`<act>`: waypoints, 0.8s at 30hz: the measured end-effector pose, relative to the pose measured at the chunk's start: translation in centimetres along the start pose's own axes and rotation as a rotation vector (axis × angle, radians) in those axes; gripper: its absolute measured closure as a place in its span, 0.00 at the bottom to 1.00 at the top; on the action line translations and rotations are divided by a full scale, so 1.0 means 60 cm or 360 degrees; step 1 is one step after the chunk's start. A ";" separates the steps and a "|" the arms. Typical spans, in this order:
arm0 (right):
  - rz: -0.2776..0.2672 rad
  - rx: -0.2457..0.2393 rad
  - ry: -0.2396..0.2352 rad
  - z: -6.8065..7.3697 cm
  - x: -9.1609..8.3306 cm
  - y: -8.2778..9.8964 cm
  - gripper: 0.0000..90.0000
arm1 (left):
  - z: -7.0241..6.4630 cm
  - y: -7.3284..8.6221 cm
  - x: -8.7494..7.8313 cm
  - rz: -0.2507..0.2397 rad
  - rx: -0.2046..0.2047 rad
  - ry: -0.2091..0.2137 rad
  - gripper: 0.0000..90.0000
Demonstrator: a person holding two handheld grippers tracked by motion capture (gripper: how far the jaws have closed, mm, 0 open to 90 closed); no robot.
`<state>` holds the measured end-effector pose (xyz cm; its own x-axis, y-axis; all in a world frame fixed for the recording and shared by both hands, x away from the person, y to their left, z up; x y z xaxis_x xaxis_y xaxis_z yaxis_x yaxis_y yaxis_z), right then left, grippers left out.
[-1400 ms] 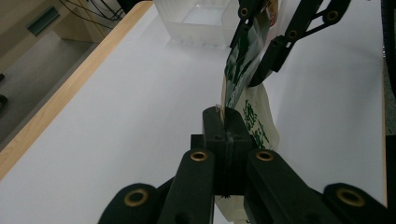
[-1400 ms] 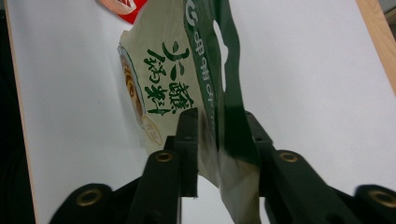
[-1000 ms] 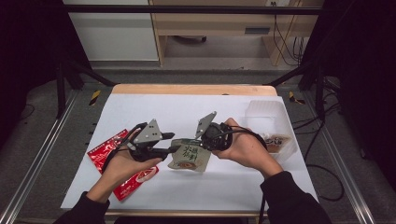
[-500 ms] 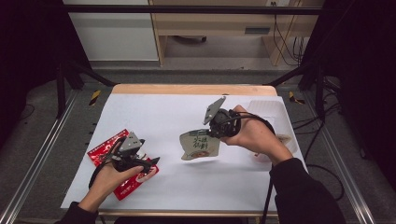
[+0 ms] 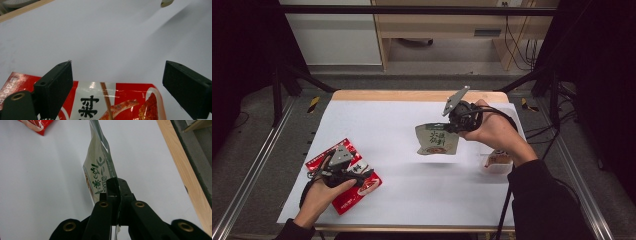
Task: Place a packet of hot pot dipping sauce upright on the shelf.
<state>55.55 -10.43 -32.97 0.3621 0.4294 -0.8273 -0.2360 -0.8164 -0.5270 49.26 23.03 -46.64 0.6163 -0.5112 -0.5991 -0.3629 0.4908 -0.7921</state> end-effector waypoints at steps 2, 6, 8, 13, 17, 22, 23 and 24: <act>0.0007 0.0007 0.0012 -0.005 -0.008 -0.001 1.00 | 0.004 0.007 -0.001 0.0008 -0.0011 -0.0029 0.10; 0.0023 0.0020 0.0038 -0.021 -0.025 0.002 1.00 | 0.012 0.013 -0.004 -0.0002 -0.0037 -0.0095 0.11; 0.0025 0.0017 0.0044 -0.025 -0.029 0.003 1.00 | 0.011 0.014 -0.005 -0.0025 -0.0055 -0.0138 0.11; 0.0018 0.0048 0.0082 -0.044 -0.053 0.007 1.00 | 0.008 0.013 -0.002 -0.0034 -0.0042 -0.0167 0.11; -0.0011 0.0080 0.0104 -0.057 -0.075 0.010 1.00 | 0.007 0.016 -0.001 -0.0023 -0.0039 -0.0177 0.11; -0.0021 0.0110 0.0132 -0.069 -0.094 0.015 1.00 | 0.006 0.015 0.000 -0.0021 -0.0027 -0.0180 0.11; -0.0023 0.0115 0.0136 -0.070 -0.095 0.015 1.00 | 0.007 0.016 0.000 -0.0017 -0.0026 -0.0181 0.11; -0.0016 0.0126 0.0140 -0.074 -0.099 0.018 1.00 | 0.008 0.017 0.000 -0.0008 -0.0028 -0.0176 0.11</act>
<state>57.13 -15.56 -27.74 0.4415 0.3990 -0.8037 -0.3012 -0.7778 -0.5517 49.24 23.86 -47.38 0.6911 -0.4321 -0.5794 -0.3714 0.4754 -0.7975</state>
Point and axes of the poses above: each handheld gripper's, and its own axes: x roughly forward along the jaws, y roughly out of its underside, z roughly to its left, the point moved 5 cm from there along x, roughly forward along the jaws, and after that the axes turned 3 degrees about x, right-handed, at the moved point
